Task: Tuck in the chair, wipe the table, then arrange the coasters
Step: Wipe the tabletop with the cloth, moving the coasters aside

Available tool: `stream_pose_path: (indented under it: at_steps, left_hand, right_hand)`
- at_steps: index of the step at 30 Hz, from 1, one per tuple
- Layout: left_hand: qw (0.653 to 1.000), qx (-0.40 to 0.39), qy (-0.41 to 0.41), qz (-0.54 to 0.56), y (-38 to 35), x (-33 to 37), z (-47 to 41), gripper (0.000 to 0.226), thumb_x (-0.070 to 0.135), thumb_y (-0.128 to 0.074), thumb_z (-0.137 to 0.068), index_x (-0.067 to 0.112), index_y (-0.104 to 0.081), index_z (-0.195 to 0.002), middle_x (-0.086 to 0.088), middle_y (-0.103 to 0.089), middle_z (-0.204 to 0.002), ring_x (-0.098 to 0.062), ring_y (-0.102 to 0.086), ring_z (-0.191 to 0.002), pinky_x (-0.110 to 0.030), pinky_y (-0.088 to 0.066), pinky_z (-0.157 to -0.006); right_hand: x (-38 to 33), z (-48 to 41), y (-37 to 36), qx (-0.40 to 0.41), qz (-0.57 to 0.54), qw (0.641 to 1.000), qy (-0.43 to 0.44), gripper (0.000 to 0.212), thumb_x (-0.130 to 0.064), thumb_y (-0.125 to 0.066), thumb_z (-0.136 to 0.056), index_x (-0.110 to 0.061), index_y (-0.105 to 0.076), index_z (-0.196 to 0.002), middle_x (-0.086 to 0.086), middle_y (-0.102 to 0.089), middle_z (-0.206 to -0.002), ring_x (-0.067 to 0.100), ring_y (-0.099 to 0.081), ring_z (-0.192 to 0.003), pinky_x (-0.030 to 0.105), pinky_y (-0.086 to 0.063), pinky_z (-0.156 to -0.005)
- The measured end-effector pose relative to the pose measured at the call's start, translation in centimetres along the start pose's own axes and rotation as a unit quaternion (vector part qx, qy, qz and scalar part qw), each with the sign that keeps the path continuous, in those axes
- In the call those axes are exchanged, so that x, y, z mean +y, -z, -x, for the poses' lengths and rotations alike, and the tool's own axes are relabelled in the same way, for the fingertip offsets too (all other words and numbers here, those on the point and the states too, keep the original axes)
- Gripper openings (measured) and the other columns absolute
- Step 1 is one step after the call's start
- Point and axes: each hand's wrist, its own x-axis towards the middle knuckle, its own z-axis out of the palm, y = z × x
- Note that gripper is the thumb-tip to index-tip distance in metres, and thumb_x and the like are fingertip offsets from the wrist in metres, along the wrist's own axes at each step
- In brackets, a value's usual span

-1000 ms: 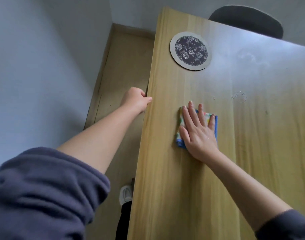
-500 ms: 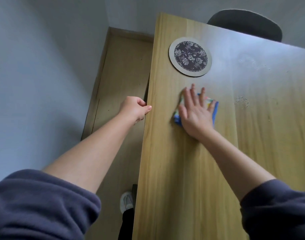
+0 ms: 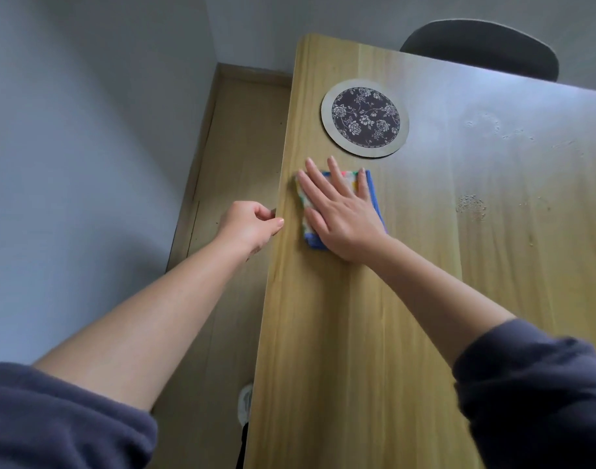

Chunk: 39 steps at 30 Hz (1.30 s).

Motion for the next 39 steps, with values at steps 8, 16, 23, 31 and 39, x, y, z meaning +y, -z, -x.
stream_pose_path:
  at_steps: [8,16,23,31,39]
  left_hand:
    - [0.933,0.198,-0.210,-0.213,-3.5,6.1,-0.7,0.039,0.019,-0.059,-0.084,0.023,-0.050,-0.122,0.000,-0.045,-0.128,-0.021,-0.041,-0.119,-0.038,-0.030,-0.092]
    - [0.923,0.196,-0.133,-0.305,-6.8,15.4,-9.5,0.077,0.067,-0.061,-0.076,0.014,-0.047,-0.131,-0.006,-0.045,-0.137,-0.024,-0.037,-0.129,-0.044,-0.028,-0.101]
    - [0.962,0.153,-0.096,-0.204,-6.4,16.9,-11.3,0.067,0.041,-0.075,-0.077,0.013,-0.044,-0.130,-0.006,-0.049,-0.132,-0.024,-0.047,-0.121,-0.038,-0.034,-0.097]
    - [0.961,0.059,-0.239,0.124,-2.4,13.4,-7.8,0.021,0.006,-0.054,-0.091,0.024,-0.048,-0.099,0.004,-0.061,-0.100,-0.012,-0.061,-0.082,-0.014,-0.049,-0.063]
    - [0.925,-0.342,-0.163,-0.012,0.7,7.4,-0.9,0.015,0.006,-0.055,-0.093,0.020,-0.058,-0.099,-0.007,-0.074,-0.085,-0.021,-0.072,-0.077,-0.026,-0.055,-0.059]
  right_hand:
    - [10.8,3.6,0.6,0.027,-0.036,0.970,-0.238,0.058,-0.039,-0.022,-0.102,-0.030,-0.006,-0.157,-0.013,0.007,-0.164,0.017,0.012,-0.150,0.060,0.006,-0.117]
    - [11.4,2.4,0.0,0.052,-0.033,0.959,-0.275,0.059,-0.038,-0.021,-0.101,-0.027,-0.005,-0.157,-0.012,0.007,-0.164,0.020,0.010,-0.151,0.061,0.006,-0.115]
    - [11.2,2.4,-0.1,0.062,-0.026,0.958,-0.277,0.059,-0.039,-0.022,-0.101,-0.028,-0.005,-0.157,-0.013,0.007,-0.164,0.020,0.009,-0.151,0.061,0.006,-0.116]
    - [10.9,2.5,0.3,0.054,-0.034,0.958,-0.278,0.059,-0.040,-0.021,-0.102,-0.028,-0.005,-0.157,-0.012,0.007,-0.164,0.020,0.009,-0.151,0.060,0.008,-0.116]
    - [10.9,2.6,0.8,0.034,-0.037,0.960,-0.274,0.060,-0.042,-0.018,-0.101,-0.026,-0.004,-0.157,-0.010,0.007,-0.164,0.023,0.009,-0.151,0.061,0.007,-0.116]
